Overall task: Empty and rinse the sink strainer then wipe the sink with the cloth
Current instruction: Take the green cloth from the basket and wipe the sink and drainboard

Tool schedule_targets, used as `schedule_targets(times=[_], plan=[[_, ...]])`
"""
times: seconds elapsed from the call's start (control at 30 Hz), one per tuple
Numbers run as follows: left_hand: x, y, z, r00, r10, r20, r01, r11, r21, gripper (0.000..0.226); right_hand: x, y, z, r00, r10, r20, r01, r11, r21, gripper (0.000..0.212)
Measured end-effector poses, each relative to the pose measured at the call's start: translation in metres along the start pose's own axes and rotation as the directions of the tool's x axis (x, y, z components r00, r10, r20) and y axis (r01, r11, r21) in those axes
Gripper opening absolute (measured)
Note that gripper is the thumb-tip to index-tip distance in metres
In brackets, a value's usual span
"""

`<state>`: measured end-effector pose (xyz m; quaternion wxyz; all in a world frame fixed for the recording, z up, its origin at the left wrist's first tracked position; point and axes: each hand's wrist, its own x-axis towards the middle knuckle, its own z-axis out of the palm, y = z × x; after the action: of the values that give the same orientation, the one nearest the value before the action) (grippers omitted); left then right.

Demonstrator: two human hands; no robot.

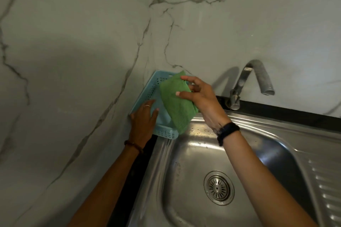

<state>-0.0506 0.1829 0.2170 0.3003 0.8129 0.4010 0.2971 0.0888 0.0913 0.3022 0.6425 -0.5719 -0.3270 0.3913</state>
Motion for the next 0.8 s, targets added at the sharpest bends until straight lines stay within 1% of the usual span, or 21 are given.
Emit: schedule_targets(times=[0.03, 0.07, 0.1, 0.13, 0.17, 0.2, 0.27, 0.33, 0.4, 0.5, 0.6, 0.63, 0.7, 0.77, 0.8], plan=[[-0.006, 0.013, -0.001, 0.998, 0.022, -0.056, -0.027, 0.995, -0.094, 0.026, -0.014, -0.004, -0.007, 1.000, -0.019, -0.012, 0.019, 1.000, -0.007, 0.046], [-0.013, 0.029, 0.000, 0.996, 0.003, -0.084, -0.022, 0.974, -0.225, 0.020, -0.027, -0.006, -0.012, 0.999, -0.035, -0.019, 0.035, 0.999, -0.025, 0.046], [-0.020, 0.046, 0.002, 0.998, -0.044, -0.046, 0.024, 0.928, -0.371, 0.018, -0.039, -0.006, -0.018, 0.998, -0.052, -0.021, 0.051, 0.998, -0.039, 0.047], [-0.026, 0.063, 0.006, 0.993, -0.105, 0.051, 0.116, 0.852, -0.510, 0.022, -0.051, -0.005, -0.024, 0.998, -0.066, -0.017, 0.066, 0.997, -0.033, 0.048], [-0.031, 0.078, 0.011, 0.970, -0.168, 0.176, 0.242, 0.752, -0.613, 0.026, -0.060, -0.002, -0.028, 0.997, -0.077, -0.008, 0.077, 0.997, -0.011, 0.048], [-0.037, 0.088, 0.018, 0.926, -0.222, 0.304, 0.372, 0.661, -0.651, 0.029, -0.068, 0.002, -0.033, 0.997, -0.079, 0.001, 0.079, 0.997, 0.018, 0.047], [-0.049, 0.097, 0.033, 0.842, -0.253, 0.477, 0.533, 0.528, -0.661, 0.037, -0.080, 0.012, -0.042, 0.999, -0.051, 0.013, 0.050, 0.997, 0.059, 0.046], [-0.062, 0.098, 0.044, 0.778, -0.246, 0.578, 0.624, 0.418, -0.661, 0.050, -0.089, 0.022, -0.048, 1.000, 0.008, 0.020, -0.010, 0.995, 0.100, 0.048], [-0.074, 0.095, 0.054, 0.734, -0.230, 0.639, 0.675, 0.349, -0.650, 0.054, -0.098, 0.034, -0.053, 0.997, 0.073, 0.040, -0.079, 0.980, 0.180, 0.053], [-0.087, 0.093, 0.066, 0.684, -0.220, 0.696, 0.729, 0.263, -0.632, 0.047, -0.108, 0.047, -0.061, 0.987, 0.138, 0.077, -0.155, 0.937, 0.314, 0.055], [-0.091, 0.093, 0.071, 0.647, -0.189, 0.739, 0.762, 0.124, -0.635, 0.042, -0.116, 0.053, -0.073, 0.980, 0.177, 0.089, -0.196, 0.922, 0.334, 0.051], [-0.092, 0.094, 0.071, 0.632, -0.185, 0.752, 0.773, 0.094, -0.627, 0.042, -0.117, 0.055, -0.077, 0.979, 0.185, 0.081, -0.201, 0.926, 0.321, 0.051], [-0.093, 0.094, 0.071, 0.600, -0.245, 0.761, 0.797, 0.105, -0.594, 0.033, -0.119, 0.056, -0.084, 0.979, 0.199, 0.037, -0.200, 0.932, 0.301, 0.049], [-0.094, 0.091, 0.069, 0.580, -0.325, 0.747, 0.810, 0.130, -0.572, 0.024, -0.119, 0.053, -0.096, 0.985, 0.175, -0.012, -0.160, 0.925, 0.345, 0.045], [-0.093, 0.088, 0.067, 0.578, -0.358, 0.733, 0.808, 0.129, -0.574, 0.022, -0.118, 0.049, -0.104, 0.989, 0.146, -0.032, -0.120, 0.905, 0.408, 0.043]])
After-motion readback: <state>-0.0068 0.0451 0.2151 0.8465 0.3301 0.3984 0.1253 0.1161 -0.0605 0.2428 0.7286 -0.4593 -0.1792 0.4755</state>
